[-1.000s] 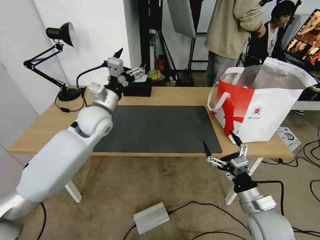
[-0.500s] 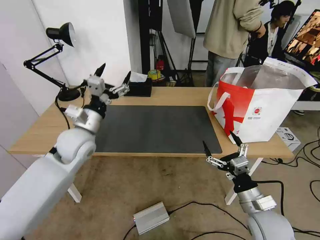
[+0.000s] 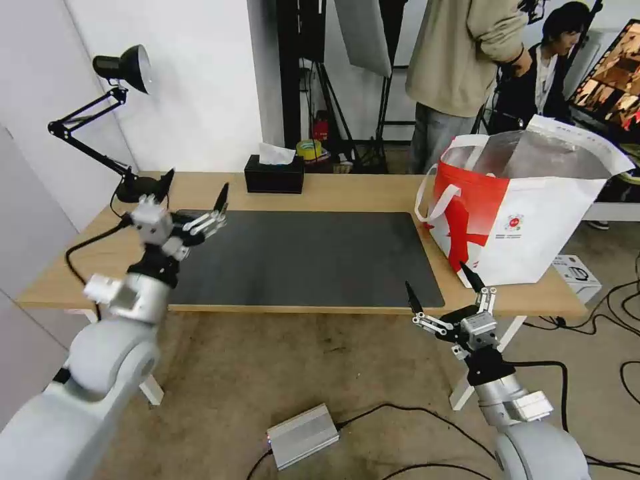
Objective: Pick up the trash from the table and place it into the takeout bag.
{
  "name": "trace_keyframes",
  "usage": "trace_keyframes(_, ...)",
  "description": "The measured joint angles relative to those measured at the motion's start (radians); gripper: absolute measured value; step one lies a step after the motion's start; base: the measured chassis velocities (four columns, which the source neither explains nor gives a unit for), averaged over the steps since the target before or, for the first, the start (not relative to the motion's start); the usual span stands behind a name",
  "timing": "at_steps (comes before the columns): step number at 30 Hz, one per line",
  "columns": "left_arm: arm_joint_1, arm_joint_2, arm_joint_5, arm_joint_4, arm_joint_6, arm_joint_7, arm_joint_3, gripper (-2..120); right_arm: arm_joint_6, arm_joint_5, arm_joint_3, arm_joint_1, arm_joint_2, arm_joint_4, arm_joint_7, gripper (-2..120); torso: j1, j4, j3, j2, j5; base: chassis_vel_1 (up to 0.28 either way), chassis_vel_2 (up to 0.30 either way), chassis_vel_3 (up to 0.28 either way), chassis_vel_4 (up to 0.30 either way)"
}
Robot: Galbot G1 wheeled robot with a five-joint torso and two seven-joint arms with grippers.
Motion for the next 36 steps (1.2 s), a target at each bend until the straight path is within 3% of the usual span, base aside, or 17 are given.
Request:
trace_keyframes(9, 0.145, -0.16, 0.103, -0.048, -0.044, 0.046, -0.053, 100, 0.0, 0.0, 0.0, 0.0, 0.0, 0.0, 0.0, 100, 0.0, 0.0, 0.0, 0.0, 0.0, 0.0, 0.0, 0.0, 0.0)
trace_keyframes(19, 0.257, -0.281, 0.209, -0.067, -0.126, 0.096, -0.077, 100, 0.0, 0.0, 0.0, 0.0, 0.0, 0.0, 0.0, 100, 0.0, -0.0001, 0.0, 0.0, 0.0, 0.0, 0.0, 0.0, 0.0)
trace_keyframes(36, 0.388, -0.422, 0.358, -0.006, -0.313, 0.119, -0.076, 100, 0.0, 0.0, 0.0, 0.0, 0.0, 0.0, 0.0, 100, 0.0, 0.0, 0.0, 0.0, -0.0001, 0.0, 0.0, 0.0, 0.0)
